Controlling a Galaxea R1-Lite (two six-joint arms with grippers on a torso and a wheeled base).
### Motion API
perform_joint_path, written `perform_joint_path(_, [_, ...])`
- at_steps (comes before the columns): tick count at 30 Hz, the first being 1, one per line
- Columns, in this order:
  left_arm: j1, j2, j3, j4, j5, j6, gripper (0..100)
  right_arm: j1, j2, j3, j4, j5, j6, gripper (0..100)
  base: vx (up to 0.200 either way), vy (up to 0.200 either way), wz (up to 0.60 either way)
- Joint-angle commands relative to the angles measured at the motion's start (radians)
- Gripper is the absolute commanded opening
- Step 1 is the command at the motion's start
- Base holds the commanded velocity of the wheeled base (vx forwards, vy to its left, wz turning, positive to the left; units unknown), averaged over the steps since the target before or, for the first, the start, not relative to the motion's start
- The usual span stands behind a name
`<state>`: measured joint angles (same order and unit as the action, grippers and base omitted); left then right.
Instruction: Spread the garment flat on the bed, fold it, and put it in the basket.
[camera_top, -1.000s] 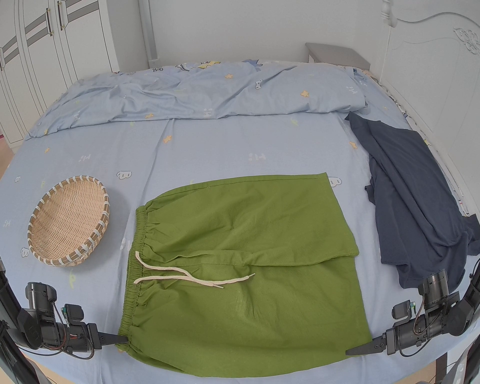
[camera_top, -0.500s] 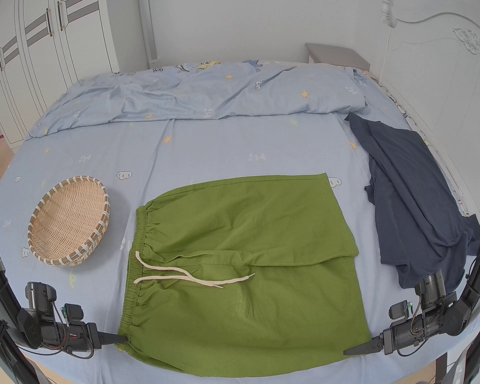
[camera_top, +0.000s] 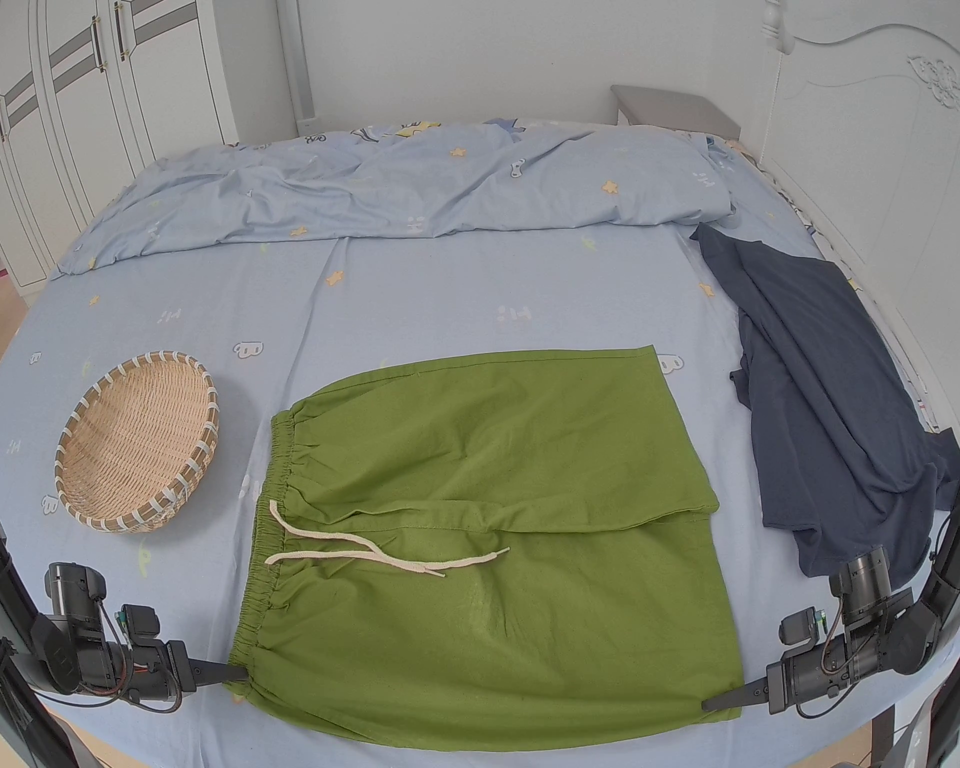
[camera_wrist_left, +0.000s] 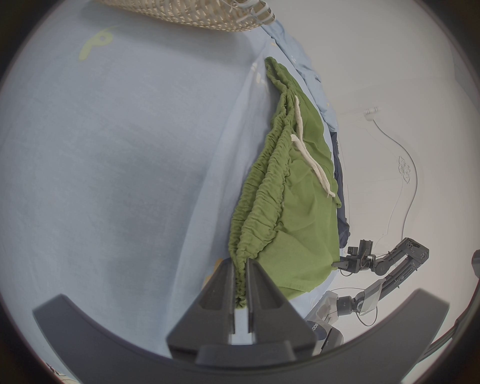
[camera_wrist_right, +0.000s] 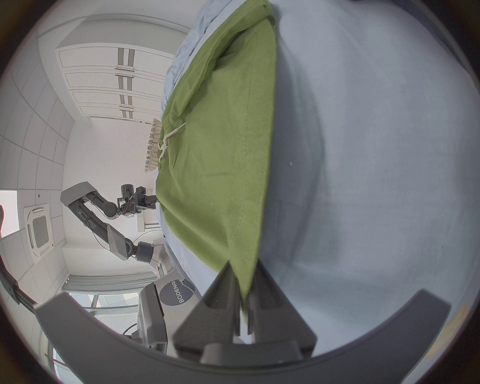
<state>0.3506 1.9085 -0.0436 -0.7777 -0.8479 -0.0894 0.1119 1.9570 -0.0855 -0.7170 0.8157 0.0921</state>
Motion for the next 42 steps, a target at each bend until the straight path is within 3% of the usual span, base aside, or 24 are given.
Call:
perform_joint_path(1, [0.016, -0.011, 0.013, 0.008, 0.001, 0.002, 0, -0.001, -0.020, 0.033, 0.005, -0.006, 0.003, 0, 0.000, 0.000, 0.00])
perform_joint_path(5, [0.011, -0.016, 0.039, 0.041, 0.003, 0.036, 0, 0.020, -0.076, 0.086, 0.031, -0.009, -0.002, 0, 0.000, 0.000, 0.00])
perform_joint_path(8, [0.028, -0.017, 0.039, 0.090, 0.006, 0.115, 0, 0.031, -0.148, 0.086, 0.195, -0.009, -0.022, 0, 0.000, 0.000, 0.00])
perform_joint_path(11, [0.037, -0.017, 0.039, 0.121, 0.010, 0.165, 0, 0.029, -0.190, 0.081, 0.208, -0.007, -0.026, 0, 0.000, 0.000, 0.00])
perform_joint_path(21, [0.021, -0.157, 0.010, 0.248, 0.016, 0.163, 0, 0.025, -0.253, 0.053, 0.217, -0.007, -0.018, 0, 0.000, 0.000, 0.00])
perform_joint_path(25, [0.013, -0.270, -0.085, 0.425, 0.016, 0.099, 0, 0.028, -0.360, 0.004, 0.260, -0.009, 0.028, 0, 0.000, 0.000, 0.00])
perform_joint_path(26, [-0.010, -0.318, -0.151, 0.529, 0.015, 0.056, 0, 0.028, -0.402, -0.042, 0.307, -0.009, 0.057, 0, 0.000, 0.000, 0.00])
perform_joint_path(27, [-0.010, -0.318, -0.151, 0.529, 0.015, 0.056, 0, 0.028, -0.402, -0.042, 0.307, -0.009, 0.057, 0, 0.000, 0.000, 0.00])
perform_joint_path(28, [-0.048, -0.385, -0.271, 0.704, 0.015, -0.016, 0, 0.025, -0.469, -0.137, 0.416, -0.010, 0.095, 0, 0.000, 0.000, 0.00])
perform_joint_path(32, [-0.079, -0.439, -0.452, 0.914, 0.013, -0.073, 0, 0.022, -0.549, -0.365, 0.674, -0.013, 0.098, 0, 0.000, 0.000, 0.00])
perform_joint_path(36, [-0.101, -0.436, -0.545, 0.968, 0.013, -0.110, 0, 0.018, -0.550, -0.533, 0.809, -0.013, 0.103, 0, 0.000, 0.000, 0.00])
perform_joint_path(42, [-0.148, -0.376, -0.748, 0.972, 0.015, -0.326, 0, 0.018, -0.506, -0.781, 0.915, -0.013, 0.127, 0, 0.000, 0.000, 0.00])
